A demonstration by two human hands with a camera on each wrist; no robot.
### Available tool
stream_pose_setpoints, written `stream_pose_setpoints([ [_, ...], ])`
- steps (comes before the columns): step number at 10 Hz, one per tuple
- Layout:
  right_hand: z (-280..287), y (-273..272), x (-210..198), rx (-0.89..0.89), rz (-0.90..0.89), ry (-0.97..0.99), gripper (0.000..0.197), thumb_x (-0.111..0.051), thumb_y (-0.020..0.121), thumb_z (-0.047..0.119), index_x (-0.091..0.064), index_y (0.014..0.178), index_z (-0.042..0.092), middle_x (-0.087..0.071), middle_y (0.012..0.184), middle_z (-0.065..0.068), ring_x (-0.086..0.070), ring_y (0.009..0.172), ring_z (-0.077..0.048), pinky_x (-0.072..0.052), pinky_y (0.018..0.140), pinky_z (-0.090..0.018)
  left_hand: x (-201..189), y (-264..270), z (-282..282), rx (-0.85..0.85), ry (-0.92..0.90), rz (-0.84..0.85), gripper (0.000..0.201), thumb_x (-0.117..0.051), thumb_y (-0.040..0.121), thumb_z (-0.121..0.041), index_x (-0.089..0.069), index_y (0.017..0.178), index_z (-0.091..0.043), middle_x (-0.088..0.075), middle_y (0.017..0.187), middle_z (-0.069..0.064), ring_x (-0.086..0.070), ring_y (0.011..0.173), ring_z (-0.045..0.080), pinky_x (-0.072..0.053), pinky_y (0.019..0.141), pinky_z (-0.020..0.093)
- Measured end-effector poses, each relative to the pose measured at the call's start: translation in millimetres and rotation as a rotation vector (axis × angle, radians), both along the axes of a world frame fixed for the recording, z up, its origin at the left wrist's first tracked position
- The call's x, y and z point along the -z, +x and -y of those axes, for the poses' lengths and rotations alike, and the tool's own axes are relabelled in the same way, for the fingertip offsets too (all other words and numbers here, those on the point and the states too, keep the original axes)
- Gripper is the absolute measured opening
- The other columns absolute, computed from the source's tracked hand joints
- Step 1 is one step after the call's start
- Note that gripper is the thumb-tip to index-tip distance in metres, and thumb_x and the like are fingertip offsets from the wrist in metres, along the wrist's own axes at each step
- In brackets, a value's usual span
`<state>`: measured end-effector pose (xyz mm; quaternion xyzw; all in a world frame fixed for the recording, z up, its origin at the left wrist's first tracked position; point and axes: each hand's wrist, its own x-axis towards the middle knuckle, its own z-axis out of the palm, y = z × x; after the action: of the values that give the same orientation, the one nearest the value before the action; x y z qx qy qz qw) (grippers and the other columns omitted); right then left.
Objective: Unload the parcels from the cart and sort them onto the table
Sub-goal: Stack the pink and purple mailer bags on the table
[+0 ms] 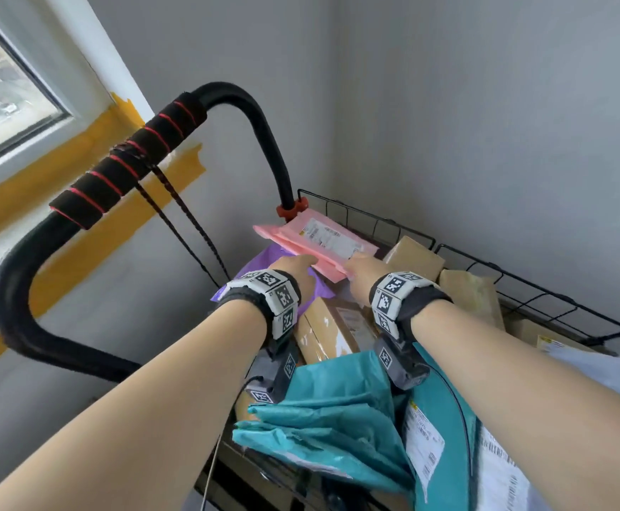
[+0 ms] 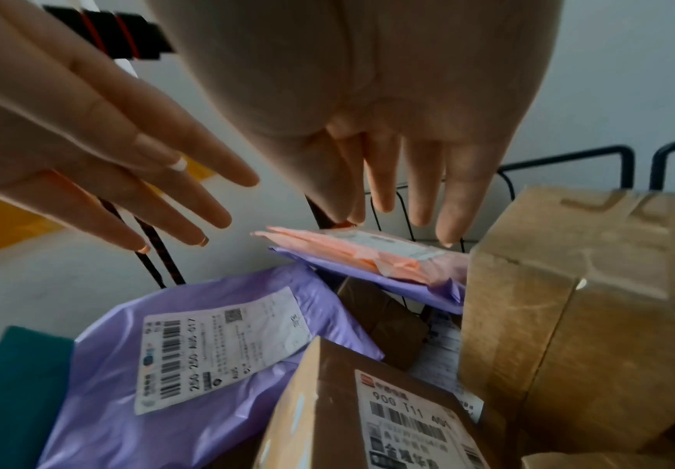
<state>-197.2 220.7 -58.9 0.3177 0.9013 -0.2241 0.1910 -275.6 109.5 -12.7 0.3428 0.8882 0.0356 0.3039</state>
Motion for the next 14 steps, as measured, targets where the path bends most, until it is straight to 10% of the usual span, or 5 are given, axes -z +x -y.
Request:
stream_pose_setpoints([
  [3, -17, -9, 50, -0.049, -0.063, -0.016, 0.038, -0.048, 0.093, 0.015, -0.049, 0.131, 0.011, -0.047, 0.131, -0.008, -0.051, 0.114, -0.029, -0.042, 0.090, -0.030, 44, -9, -38, -0.081, -0.087, 0.096, 0.042, -0.036, 0.100, -0.011, -0.038, 0.142, -0.011, -0.044, 0.141, 0.013, -0.049, 0.123, 0.028, -0.042, 0.100, 0.032],
  [6, 2, -3, 7, 0.125, -0.391, 0.057, 0.030, -0.044, 0.091, 0.005, -0.057, 0.117, 0.000, -0.050, 0.125, -0.013, -0.055, 0.108, -0.031, -0.042, 0.092, -0.033, 18, -6, -5, -0.210, 0.161, -0.024, 0.037, -0.043, 0.098, -0.019, -0.050, 0.131, -0.002, -0.046, 0.138, 0.016, -0.045, 0.127, 0.029, -0.035, 0.100, 0.033],
  [7, 21, 6, -19, 0.130, -0.435, 0.081, 0.029, -0.044, 0.093, 0.008, -0.058, 0.116, -0.001, -0.051, 0.124, -0.014, -0.056, 0.107, -0.031, -0.042, 0.091, -0.032, -3, 0, 18, -0.217, 0.249, -0.029, 0.028, -0.043, 0.096, -0.015, -0.057, 0.111, 0.004, -0.054, 0.122, 0.019, -0.054, 0.108, 0.031, -0.039, 0.081, 0.030],
  [12, 216, 134, -164, 0.080, -0.698, 0.116, 0.035, -0.043, 0.091, 0.004, -0.060, 0.122, 0.000, -0.053, 0.130, -0.018, -0.050, 0.120, -0.030, -0.033, 0.100, -0.027, -128, 146, 237, -0.307, 0.661, -0.222, 0.022, -0.051, 0.089, -0.012, -0.067, 0.097, 0.000, -0.061, 0.109, 0.016, -0.059, 0.099, 0.031, -0.040, 0.075, 0.023],
  [14, 306, 168, -176, 0.016, -0.692, -0.066, 0.037, -0.045, 0.090, 0.003, -0.058, 0.126, 0.004, -0.057, 0.132, -0.013, -0.053, 0.122, -0.027, -0.038, 0.104, -0.030, -140, 200, 339, -0.499, 0.688, -0.282, 0.037, -0.051, 0.092, -0.015, -0.056, 0.128, -0.010, -0.045, 0.133, 0.010, -0.053, 0.113, 0.024, -0.039, 0.091, 0.024],
])
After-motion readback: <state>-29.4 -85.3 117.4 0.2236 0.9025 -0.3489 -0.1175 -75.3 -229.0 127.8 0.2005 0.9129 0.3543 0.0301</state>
